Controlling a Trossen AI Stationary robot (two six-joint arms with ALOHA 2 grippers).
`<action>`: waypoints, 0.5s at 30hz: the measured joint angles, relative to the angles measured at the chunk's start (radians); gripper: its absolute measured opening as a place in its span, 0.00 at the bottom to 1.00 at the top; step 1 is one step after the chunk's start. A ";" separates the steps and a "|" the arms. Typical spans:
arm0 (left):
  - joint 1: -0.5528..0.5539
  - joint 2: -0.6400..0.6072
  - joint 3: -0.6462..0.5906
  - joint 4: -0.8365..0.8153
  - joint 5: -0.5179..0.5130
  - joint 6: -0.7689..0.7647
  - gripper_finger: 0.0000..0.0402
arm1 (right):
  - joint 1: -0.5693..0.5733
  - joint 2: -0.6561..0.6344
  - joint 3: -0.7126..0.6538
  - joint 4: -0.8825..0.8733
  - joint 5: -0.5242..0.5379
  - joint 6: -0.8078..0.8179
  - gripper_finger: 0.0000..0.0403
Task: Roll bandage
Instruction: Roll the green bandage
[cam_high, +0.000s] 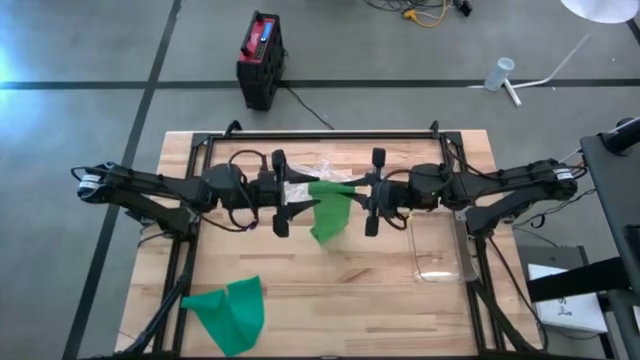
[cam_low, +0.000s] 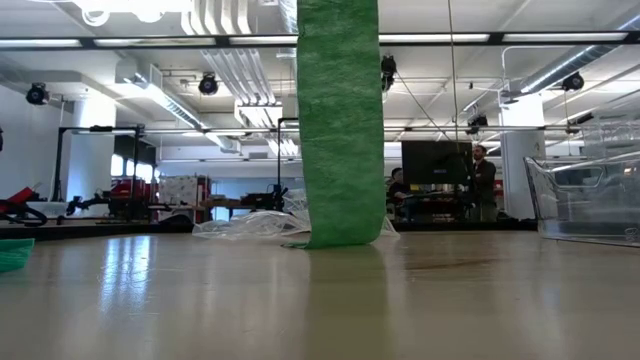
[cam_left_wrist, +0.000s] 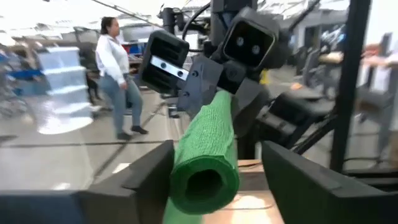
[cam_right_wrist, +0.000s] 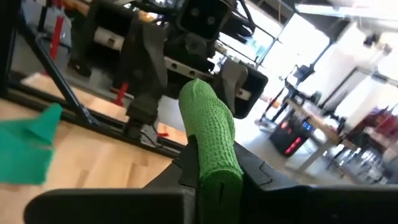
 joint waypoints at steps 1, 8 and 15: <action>0.001 -0.002 0.001 0.000 0.009 -0.033 0.62 | 0.003 0.000 0.000 0.003 0.000 -0.022 0.09; 0.009 -0.011 0.005 -0.003 0.021 -0.148 0.66 | 0.025 0.000 0.000 0.027 -0.007 -0.116 0.09; 0.035 -0.012 0.006 -0.012 0.030 -0.165 0.53 | 0.042 0.000 0.001 0.038 0.000 -0.172 0.09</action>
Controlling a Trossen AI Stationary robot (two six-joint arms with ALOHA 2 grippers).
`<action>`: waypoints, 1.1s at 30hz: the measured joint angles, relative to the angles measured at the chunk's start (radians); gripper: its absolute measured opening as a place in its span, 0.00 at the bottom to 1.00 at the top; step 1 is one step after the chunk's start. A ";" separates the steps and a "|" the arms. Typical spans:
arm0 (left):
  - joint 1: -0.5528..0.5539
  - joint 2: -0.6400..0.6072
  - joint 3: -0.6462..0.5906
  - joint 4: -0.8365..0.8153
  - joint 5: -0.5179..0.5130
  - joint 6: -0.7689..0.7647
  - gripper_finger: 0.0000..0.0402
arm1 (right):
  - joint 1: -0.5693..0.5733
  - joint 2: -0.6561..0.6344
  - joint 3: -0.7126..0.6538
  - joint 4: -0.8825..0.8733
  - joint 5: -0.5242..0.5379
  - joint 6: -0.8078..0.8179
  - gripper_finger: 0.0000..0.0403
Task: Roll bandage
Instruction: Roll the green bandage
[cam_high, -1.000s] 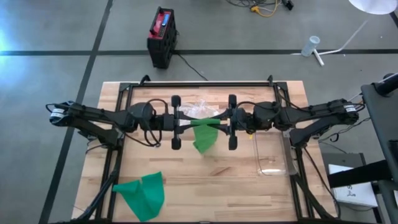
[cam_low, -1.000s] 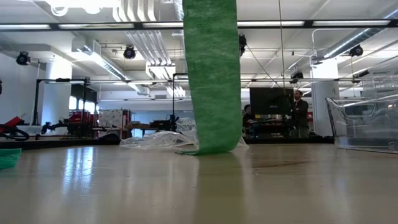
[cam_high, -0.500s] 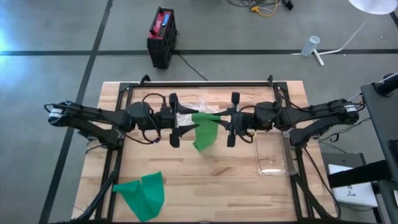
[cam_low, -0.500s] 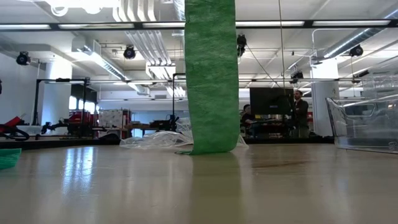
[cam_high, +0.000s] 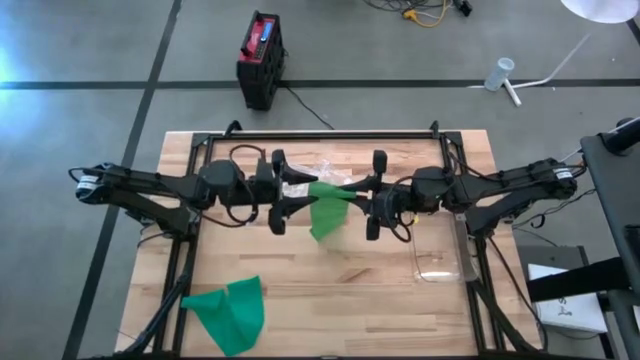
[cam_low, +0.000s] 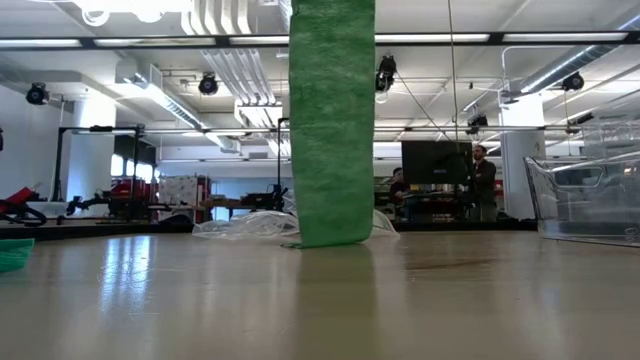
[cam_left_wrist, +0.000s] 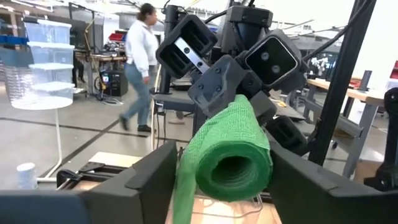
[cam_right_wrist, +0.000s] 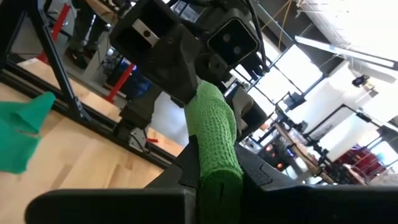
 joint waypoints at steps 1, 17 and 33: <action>0.004 0.000 0.000 0.001 0.002 0.000 0.50 | 0.000 0.000 0.000 0.000 0.001 -0.003 0.09; 0.023 0.002 0.000 0.000 0.006 0.142 0.06 | 0.000 -0.004 -0.008 -0.003 0.032 0.390 0.23; 0.005 0.003 0.000 0.024 0.091 0.397 0.03 | 0.002 -0.034 -0.008 0.012 -0.070 0.731 0.60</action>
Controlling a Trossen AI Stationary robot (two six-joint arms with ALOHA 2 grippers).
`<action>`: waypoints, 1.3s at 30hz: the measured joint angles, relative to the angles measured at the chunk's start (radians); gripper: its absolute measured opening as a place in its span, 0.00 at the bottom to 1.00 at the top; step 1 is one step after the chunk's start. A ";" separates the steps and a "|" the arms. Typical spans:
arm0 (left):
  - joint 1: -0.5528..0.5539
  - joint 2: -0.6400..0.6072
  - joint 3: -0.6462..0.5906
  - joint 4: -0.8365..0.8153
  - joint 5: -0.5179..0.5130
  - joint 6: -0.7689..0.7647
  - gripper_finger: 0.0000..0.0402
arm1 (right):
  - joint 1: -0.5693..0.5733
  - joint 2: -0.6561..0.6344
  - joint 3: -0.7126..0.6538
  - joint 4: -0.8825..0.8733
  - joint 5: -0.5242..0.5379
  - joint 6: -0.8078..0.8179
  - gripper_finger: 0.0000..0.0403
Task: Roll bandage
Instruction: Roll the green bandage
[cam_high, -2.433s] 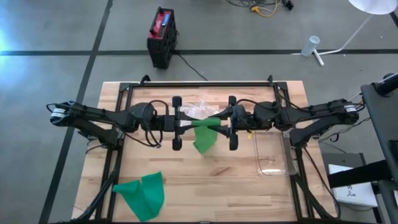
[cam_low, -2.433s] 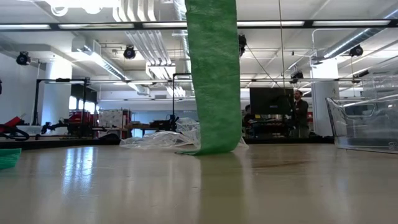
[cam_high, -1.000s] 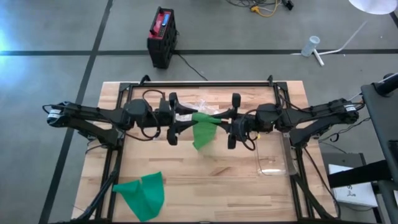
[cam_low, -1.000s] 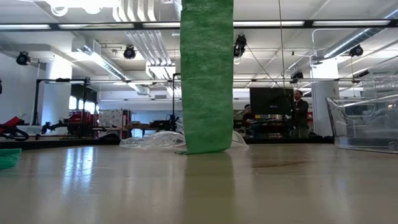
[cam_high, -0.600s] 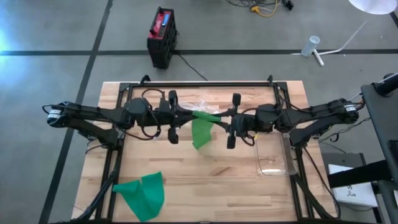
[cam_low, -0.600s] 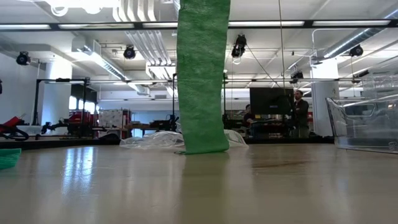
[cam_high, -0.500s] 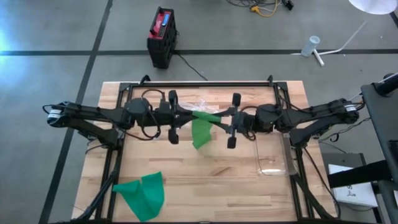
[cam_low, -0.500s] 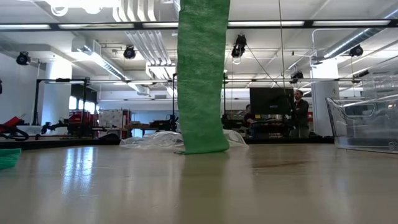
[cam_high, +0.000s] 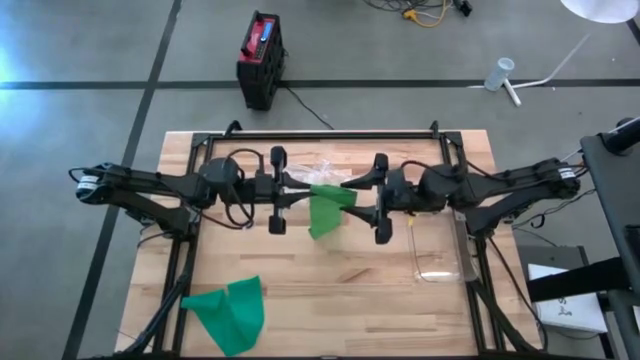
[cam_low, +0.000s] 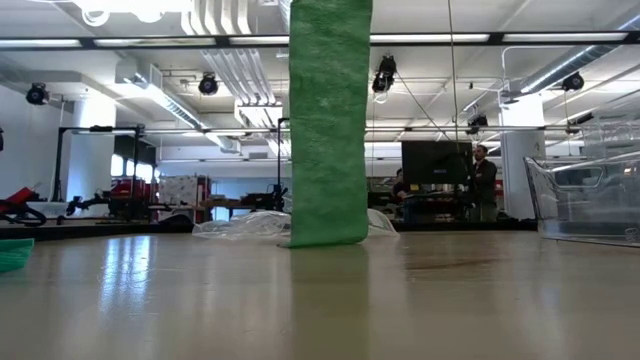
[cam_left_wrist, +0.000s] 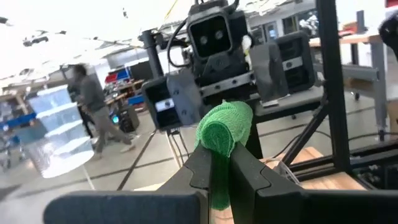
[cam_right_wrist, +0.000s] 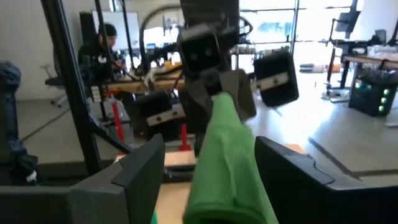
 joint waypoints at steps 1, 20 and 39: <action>-0.001 0.000 0.000 0.000 0.013 0.014 0.03 | 0.000 0.006 0.000 -0.003 0.003 0.000 0.59; -0.006 -0.074 -0.007 -0.006 0.078 -0.114 0.03 | 0.041 0.076 0.000 0.085 0.120 -0.590 0.43; -0.011 -0.138 -0.011 -0.082 0.162 -0.166 0.03 | 0.087 0.077 -0.020 0.007 0.294 -0.653 0.00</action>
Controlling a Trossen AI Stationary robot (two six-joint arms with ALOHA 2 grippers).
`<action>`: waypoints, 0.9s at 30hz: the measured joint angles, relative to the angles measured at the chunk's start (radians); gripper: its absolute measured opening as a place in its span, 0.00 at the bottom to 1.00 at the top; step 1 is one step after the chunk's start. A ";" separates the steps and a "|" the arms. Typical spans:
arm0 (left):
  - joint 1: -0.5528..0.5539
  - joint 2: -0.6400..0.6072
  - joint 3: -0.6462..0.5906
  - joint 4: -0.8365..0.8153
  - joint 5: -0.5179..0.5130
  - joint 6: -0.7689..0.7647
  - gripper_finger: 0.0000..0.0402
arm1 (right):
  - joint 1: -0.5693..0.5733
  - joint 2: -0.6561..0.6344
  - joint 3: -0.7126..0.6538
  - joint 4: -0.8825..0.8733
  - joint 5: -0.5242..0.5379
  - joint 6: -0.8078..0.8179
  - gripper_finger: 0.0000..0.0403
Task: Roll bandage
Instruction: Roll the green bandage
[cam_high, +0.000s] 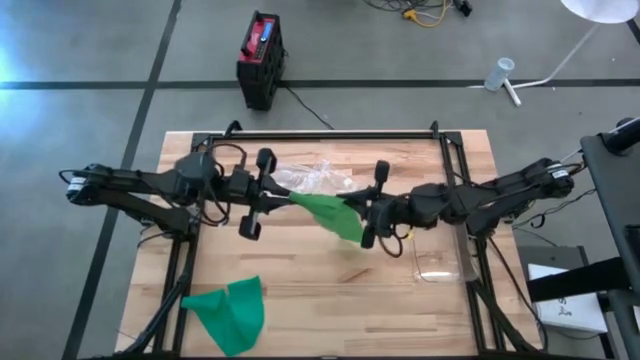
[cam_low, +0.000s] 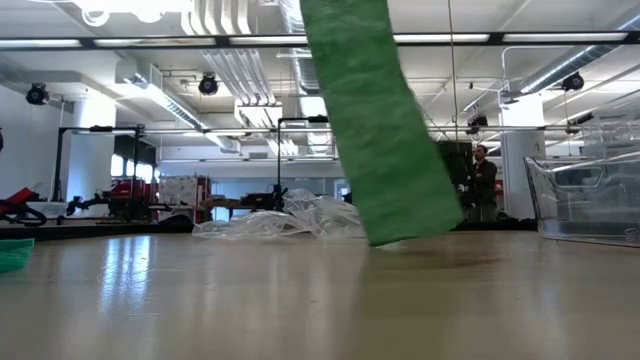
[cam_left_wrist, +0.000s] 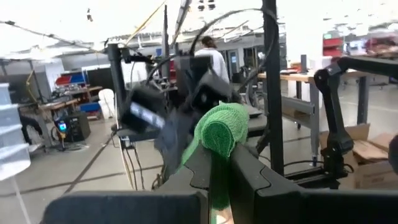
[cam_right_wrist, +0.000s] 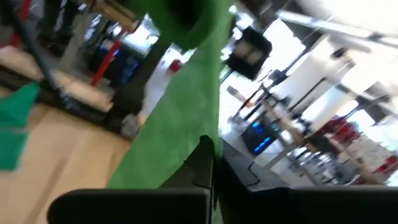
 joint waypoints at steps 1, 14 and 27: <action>0.000 -0.005 -0.001 -0.006 0.025 0.019 0.03 | 0.001 0.007 -0.008 -0.007 -0.003 0.019 0.00; -0.002 -0.011 -0.003 -0.069 0.080 0.131 0.03 | 0.022 0.100 -0.010 0.016 0.005 0.010 0.02; -0.017 -0.001 0.000 -0.200 0.090 0.325 0.03 | 0.110 -0.027 0.018 0.003 -0.010 -0.045 0.32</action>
